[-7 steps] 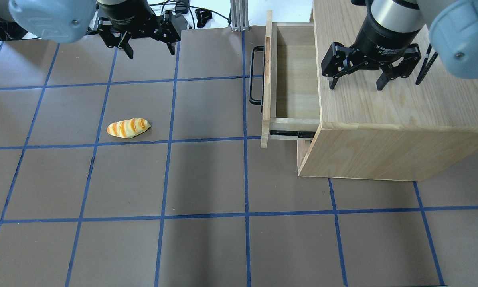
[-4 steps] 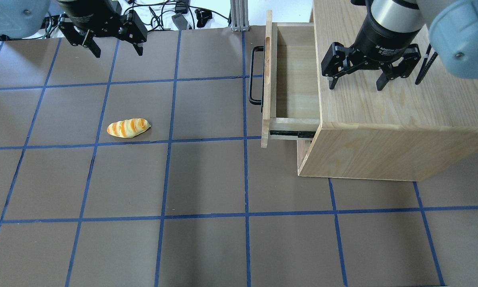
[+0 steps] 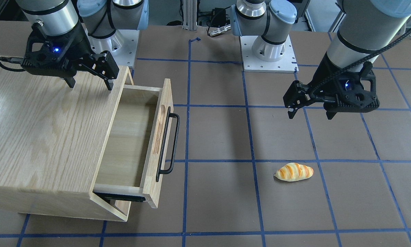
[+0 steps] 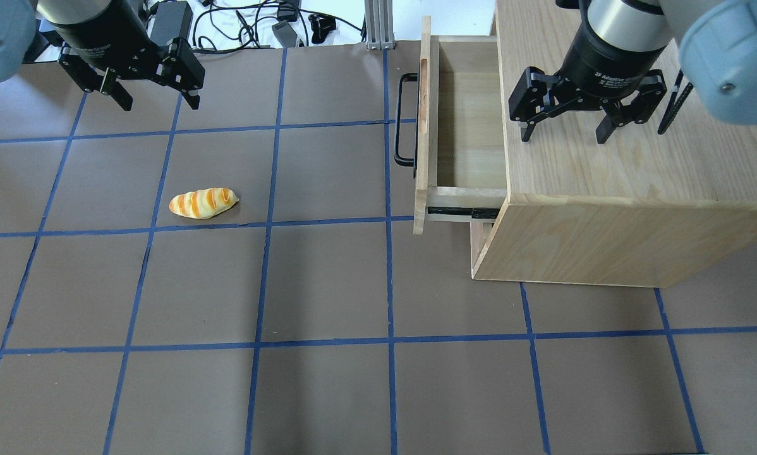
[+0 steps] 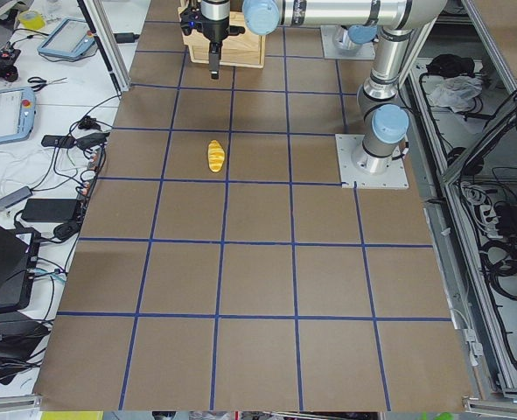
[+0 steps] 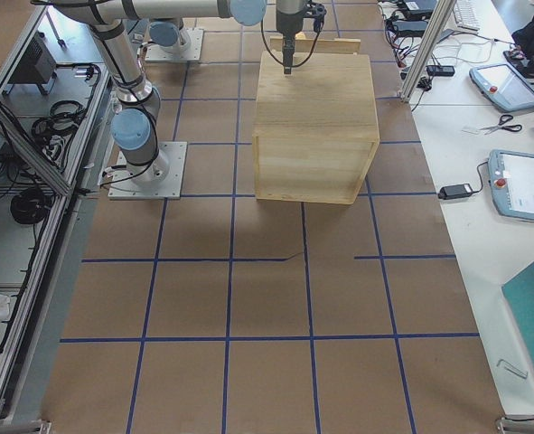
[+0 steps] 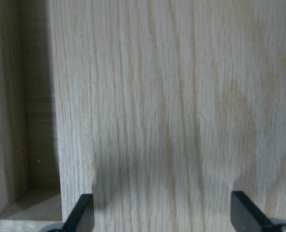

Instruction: Open upper drawer

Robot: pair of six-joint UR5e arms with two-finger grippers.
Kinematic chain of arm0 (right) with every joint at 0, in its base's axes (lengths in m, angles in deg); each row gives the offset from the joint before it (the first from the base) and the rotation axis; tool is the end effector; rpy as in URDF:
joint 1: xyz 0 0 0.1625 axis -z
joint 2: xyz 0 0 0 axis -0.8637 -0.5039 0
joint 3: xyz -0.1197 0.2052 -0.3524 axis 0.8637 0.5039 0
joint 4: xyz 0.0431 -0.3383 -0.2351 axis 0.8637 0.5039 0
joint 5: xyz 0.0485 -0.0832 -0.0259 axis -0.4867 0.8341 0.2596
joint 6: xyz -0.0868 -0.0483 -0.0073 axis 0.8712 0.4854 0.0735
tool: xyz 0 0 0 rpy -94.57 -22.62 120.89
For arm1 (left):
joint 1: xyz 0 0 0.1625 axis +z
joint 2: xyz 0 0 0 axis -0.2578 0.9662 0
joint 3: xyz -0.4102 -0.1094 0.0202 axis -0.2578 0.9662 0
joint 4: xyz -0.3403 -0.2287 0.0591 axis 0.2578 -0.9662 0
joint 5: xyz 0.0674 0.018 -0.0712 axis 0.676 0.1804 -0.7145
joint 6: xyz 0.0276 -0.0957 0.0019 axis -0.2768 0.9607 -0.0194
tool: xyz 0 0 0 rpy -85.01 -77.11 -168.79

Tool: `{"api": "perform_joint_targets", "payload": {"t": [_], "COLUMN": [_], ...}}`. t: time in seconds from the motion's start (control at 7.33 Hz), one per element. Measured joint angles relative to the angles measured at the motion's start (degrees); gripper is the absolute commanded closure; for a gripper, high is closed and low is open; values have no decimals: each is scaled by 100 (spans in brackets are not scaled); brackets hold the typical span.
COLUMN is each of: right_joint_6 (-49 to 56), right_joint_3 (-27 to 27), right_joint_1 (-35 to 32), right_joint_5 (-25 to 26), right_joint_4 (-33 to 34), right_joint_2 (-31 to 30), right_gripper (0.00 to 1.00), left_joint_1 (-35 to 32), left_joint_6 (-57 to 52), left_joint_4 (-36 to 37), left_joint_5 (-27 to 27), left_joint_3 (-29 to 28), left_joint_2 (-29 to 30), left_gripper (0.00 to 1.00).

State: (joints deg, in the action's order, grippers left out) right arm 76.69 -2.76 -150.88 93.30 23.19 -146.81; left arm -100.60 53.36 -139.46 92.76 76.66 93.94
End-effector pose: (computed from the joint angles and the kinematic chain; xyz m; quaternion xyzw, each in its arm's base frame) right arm 0.1448 -0.4870 0.4980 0.0397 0.9990 -0.0193 0.0105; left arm -0.0893 -0.5568 0.4979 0.0062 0.9992 -0.0369 0.0133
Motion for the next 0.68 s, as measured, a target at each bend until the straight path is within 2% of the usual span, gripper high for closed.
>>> {"api": "perform_joint_targets", "payload": {"t": [0.68], "right_joint_6": [0], "right_joint_3": [0], "right_joint_1": [1], "right_joint_5": [-2], "right_joint_4": [0], "right_joint_2": [0], "right_gripper": [0], "left_joint_1": [34], "left_joint_6": [-1], "left_joint_4": [0], "left_joint_5": [-33], "left_joint_3": [128], "left_joint_2": [-70], "left_gripper": [0]}}
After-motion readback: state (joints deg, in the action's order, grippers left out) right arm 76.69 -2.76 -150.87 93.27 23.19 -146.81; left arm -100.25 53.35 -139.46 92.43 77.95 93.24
